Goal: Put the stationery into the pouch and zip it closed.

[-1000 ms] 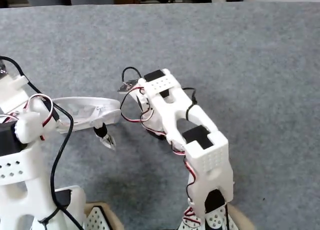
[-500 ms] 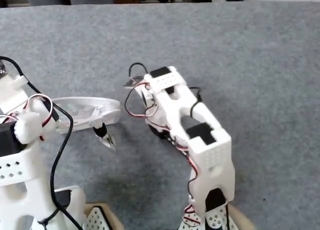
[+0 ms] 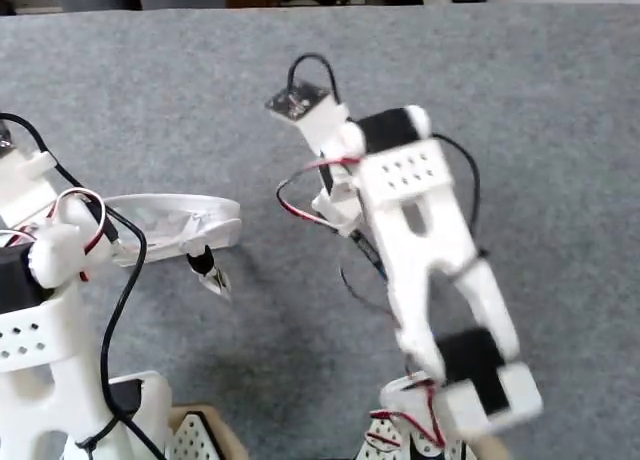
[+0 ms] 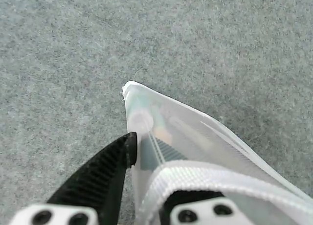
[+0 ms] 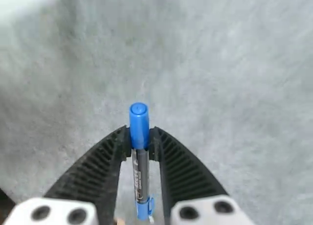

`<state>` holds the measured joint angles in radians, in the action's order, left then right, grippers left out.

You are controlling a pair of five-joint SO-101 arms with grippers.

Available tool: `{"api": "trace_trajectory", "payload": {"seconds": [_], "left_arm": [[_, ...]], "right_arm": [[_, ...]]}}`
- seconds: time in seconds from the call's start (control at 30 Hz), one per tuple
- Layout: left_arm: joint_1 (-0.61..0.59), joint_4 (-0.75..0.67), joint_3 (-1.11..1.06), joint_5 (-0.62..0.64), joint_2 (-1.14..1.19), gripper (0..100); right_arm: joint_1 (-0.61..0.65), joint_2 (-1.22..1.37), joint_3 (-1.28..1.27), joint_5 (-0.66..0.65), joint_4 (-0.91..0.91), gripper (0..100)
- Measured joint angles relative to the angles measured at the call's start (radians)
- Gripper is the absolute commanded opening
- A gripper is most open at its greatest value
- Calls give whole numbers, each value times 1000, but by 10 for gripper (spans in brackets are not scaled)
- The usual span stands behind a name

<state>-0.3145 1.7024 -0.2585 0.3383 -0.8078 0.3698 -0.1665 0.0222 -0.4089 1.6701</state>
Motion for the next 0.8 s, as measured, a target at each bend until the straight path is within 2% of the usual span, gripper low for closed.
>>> {"api": "trace_trajectory", "payload": {"seconds": [0.1, 0.27, 0.57, 0.7, 0.8], "left_arm": [[0, 0, 0, 0, 0, 29], [0, 0, 0, 0, 0, 29], [0, 0, 0, 0, 0, 29], [0, 0, 0, 0, 0, 29], [0, 0, 0, 0, 0, 29]], "right_arm": [[77, -150, 49, 63, -38, 12], [235, -292, 169, 89, -176, 12], [443, -370, 299, 264, -539, 12], [574, -373, 299, 278, -614, 12], [620, -373, 292, 279, -638, 12]]}}
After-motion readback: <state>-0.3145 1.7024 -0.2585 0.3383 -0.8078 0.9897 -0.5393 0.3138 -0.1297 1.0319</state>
